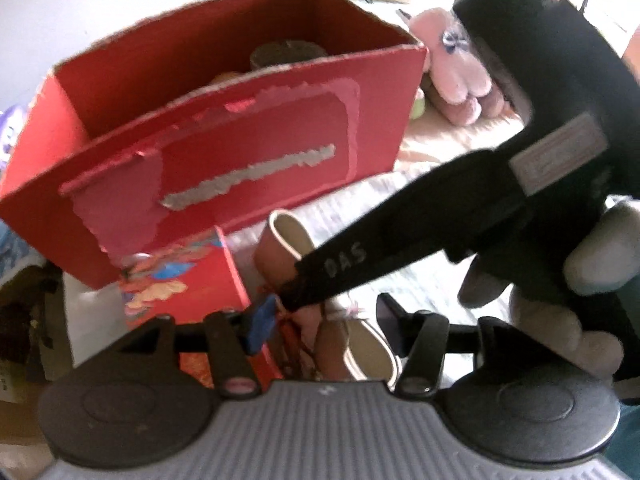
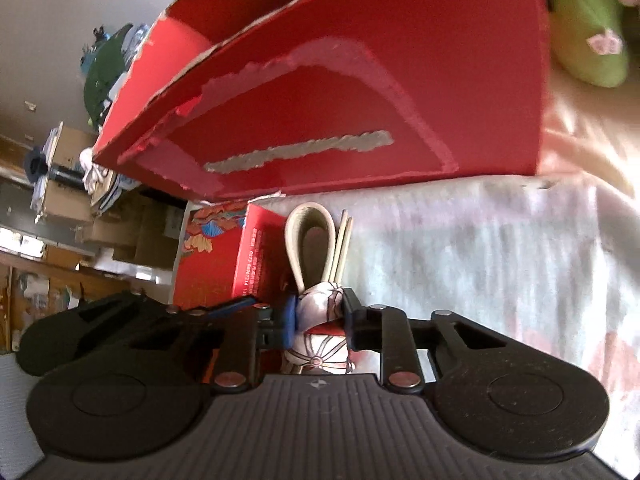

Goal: Organize objects
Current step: 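Move the right tool down onto the white rabbit-shaped cloth bag, then lift the rabbit bag with the right tool and carry it over the red box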

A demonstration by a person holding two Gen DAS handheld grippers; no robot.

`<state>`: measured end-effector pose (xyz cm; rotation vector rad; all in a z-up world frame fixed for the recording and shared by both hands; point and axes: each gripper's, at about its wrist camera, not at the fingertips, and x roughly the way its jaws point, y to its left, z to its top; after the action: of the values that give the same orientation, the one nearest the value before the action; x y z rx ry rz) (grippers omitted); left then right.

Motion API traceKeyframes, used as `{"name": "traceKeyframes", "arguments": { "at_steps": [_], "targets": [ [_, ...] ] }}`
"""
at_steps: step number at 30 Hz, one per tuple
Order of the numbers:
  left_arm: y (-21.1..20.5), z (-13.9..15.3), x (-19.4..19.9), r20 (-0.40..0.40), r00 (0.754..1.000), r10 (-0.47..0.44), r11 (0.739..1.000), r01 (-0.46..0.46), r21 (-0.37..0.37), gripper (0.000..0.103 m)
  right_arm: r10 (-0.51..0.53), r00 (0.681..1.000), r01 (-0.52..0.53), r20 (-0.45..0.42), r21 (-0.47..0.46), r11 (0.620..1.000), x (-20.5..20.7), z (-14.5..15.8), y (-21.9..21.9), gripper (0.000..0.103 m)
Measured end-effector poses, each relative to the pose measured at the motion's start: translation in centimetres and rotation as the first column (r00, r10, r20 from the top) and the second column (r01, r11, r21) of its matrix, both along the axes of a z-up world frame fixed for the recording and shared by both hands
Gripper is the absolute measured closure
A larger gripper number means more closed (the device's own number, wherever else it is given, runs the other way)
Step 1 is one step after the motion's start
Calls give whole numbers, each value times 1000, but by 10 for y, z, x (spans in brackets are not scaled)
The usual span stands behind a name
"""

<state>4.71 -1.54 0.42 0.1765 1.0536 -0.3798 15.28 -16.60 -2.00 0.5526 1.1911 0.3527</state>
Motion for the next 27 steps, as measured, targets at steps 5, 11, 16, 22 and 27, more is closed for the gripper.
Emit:
{"name": "traceKeyframes", "arguments": {
  "at_steps": [5, 11, 16, 22, 27],
  "targets": [
    [-12, -3, 3, -2, 998, -60, 998, 60, 7, 46, -63, 998, 63, -3, 18, 998, -10, 4, -17, 80],
    [-33, -9, 9, -15, 990, -137, 990, 137, 13, 56, -152, 988, 152, 14, 11, 988, -28, 11, -39, 81],
    [-54, 2, 9, 16, 974, -228, 974, 228, -4, 57, -226, 972, 227, 62, -13, 974, -42, 29, -54, 81],
    [-84, 32, -1, 119, 927, -356, 933, 359, -2, 57, -317, 936, 323, 153, -13, 946, -59, 65, -72, 81],
    [-96, 71, 1, 244, 878, -412, 905, 426, -4, 57, -338, 902, 354, 270, -12, 935, -56, 106, -81, 81]
  ]
}}
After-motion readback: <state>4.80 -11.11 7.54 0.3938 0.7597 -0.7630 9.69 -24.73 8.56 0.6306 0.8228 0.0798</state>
